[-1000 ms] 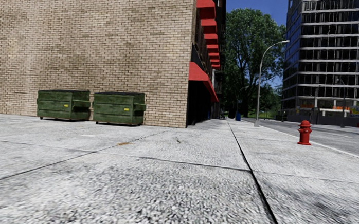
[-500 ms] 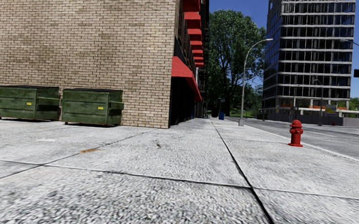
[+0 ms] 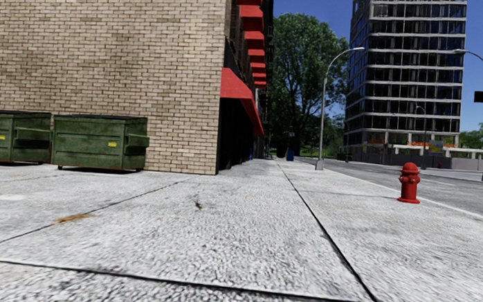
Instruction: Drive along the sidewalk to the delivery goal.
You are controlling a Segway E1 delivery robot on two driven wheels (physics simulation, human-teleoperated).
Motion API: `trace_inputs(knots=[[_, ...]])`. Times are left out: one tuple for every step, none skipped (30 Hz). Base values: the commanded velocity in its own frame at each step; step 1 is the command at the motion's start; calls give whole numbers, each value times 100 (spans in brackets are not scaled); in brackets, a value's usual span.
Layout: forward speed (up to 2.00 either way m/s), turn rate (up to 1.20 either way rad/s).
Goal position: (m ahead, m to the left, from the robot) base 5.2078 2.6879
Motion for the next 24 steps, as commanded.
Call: trace_inputs(knots=[[155, -4], [155, -3], [155, -3], [155, -2], [155, -2], [155, -2], [155, -1], [155, 0], [155, 0], [155, 0], [155, 0], [155, 0], [155, 4], [155, 4], [155, 25], [155, 46], [155, 61], [155, 67], [155, 67], [155, 69], [155, 69], [151, 69], [137, 68], [127, 66]])
